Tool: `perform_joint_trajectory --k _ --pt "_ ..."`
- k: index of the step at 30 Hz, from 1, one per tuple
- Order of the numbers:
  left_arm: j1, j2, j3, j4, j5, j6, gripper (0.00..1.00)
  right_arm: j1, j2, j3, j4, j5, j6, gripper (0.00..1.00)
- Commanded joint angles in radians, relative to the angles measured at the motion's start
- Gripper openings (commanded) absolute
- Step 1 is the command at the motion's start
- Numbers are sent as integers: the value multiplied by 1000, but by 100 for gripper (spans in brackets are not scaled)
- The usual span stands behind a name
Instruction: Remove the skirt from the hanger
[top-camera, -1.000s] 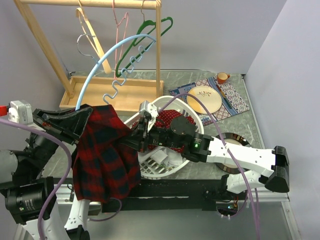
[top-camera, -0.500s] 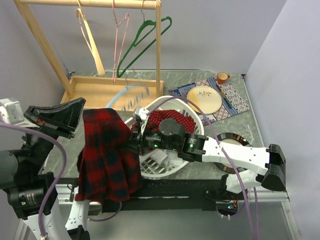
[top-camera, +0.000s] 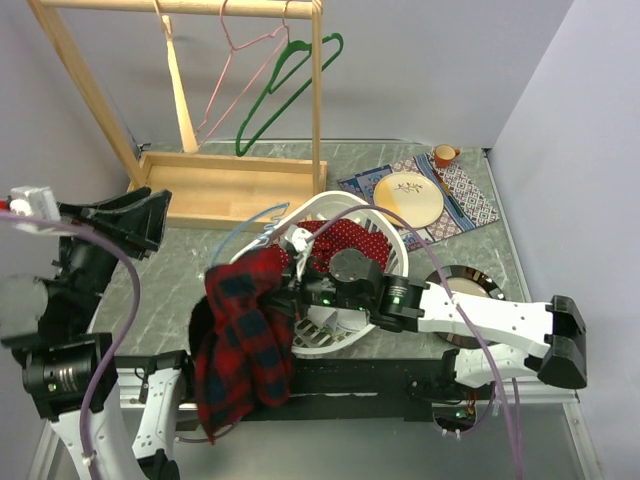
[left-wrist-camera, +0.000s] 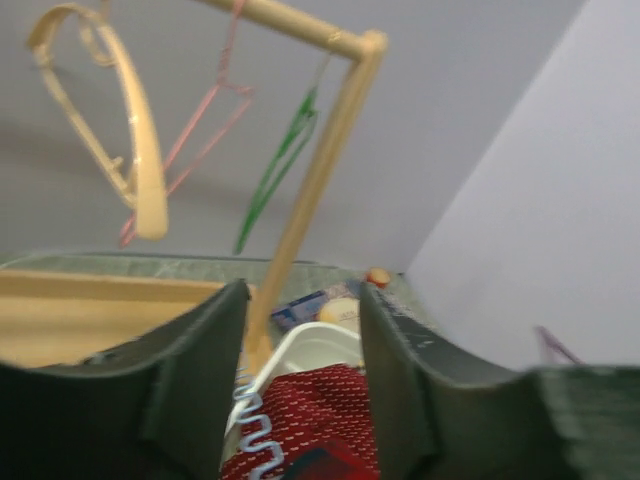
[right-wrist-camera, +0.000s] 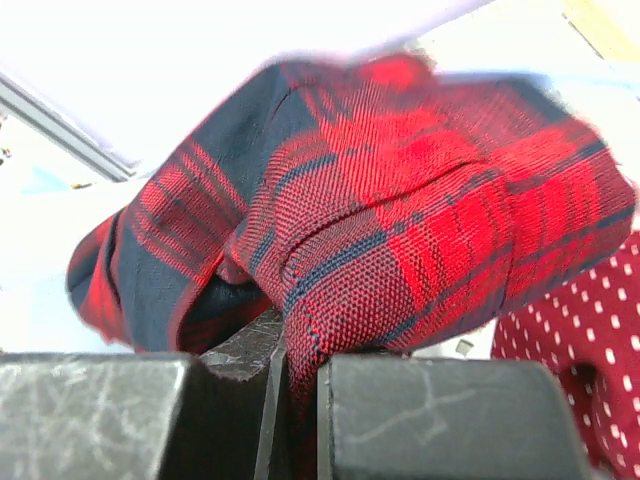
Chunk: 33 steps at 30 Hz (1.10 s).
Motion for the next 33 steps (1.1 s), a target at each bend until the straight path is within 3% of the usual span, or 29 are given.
perform_joint_trajectory --k 1,2,4,10,19,26,33 --pt "4 54 -105 -107 -164 59 60 -4 -98 -31 55 17 -41 0" --pt "4 59 -126 -111 -213 35 67 -6 -117 -38 49 23 -42 0" --pt "4 63 -171 -137 -339 -2 70 -6 -141 -74 50 32 -41 0" --pt "4 45 -312 -160 -460 -253 80 -4 -210 -129 64 63 -35 0" --pt "4 -70 -491 -216 -392 -434 87 -6 -233 -158 56 84 -16 0" --pt "4 -29 -548 -374 -423 -570 81 -6 -224 -140 59 85 -9 0" --pt "4 -52 -674 -274 -288 -683 77 -6 -207 -118 52 77 -4 0"
